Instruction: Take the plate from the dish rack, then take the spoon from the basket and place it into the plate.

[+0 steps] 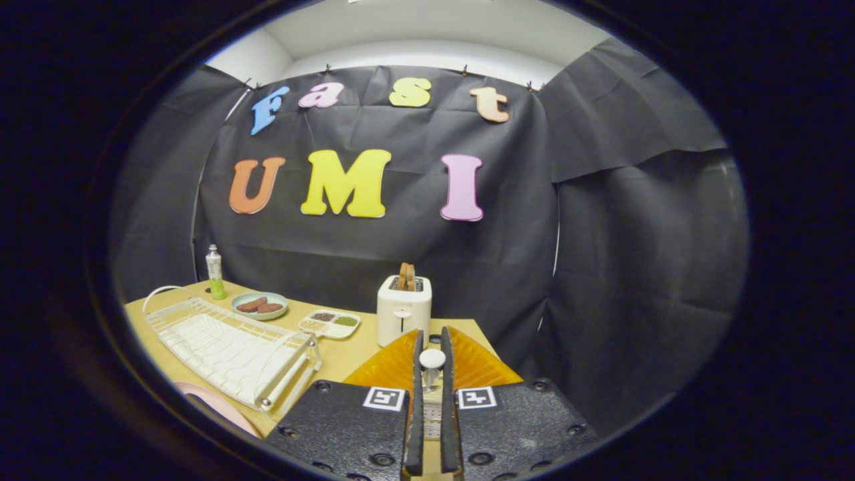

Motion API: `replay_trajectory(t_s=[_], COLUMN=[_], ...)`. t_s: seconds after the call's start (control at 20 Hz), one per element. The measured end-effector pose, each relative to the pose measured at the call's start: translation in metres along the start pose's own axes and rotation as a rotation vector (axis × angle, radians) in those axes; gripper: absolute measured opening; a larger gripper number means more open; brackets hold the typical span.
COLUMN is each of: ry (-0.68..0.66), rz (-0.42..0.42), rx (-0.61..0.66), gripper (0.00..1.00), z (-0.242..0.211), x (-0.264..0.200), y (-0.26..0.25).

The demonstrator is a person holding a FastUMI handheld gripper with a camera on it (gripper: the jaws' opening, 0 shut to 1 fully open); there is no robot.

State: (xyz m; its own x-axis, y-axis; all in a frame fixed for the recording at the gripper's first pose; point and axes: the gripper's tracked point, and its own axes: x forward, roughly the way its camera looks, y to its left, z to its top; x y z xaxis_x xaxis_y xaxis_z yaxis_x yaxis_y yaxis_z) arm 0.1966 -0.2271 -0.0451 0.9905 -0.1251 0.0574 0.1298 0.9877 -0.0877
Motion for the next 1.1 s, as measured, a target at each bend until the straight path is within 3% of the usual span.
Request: replay_trajectory(t_s=[0.25,0.55,0.85,1.1], ry=[-0.047,-0.039,-0.008,0.145], rz=[0.052,0.180,0.354,0.510], rx=[0.001,-0.018,-0.056,-0.052], gripper=[0.15,0.15,0.15,0.15], z=[0.029,0.026,-0.003,-0.060], x=[-0.052,-0.115,-0.160,-0.172], y=[0.032,0.105,0.193,0.268])
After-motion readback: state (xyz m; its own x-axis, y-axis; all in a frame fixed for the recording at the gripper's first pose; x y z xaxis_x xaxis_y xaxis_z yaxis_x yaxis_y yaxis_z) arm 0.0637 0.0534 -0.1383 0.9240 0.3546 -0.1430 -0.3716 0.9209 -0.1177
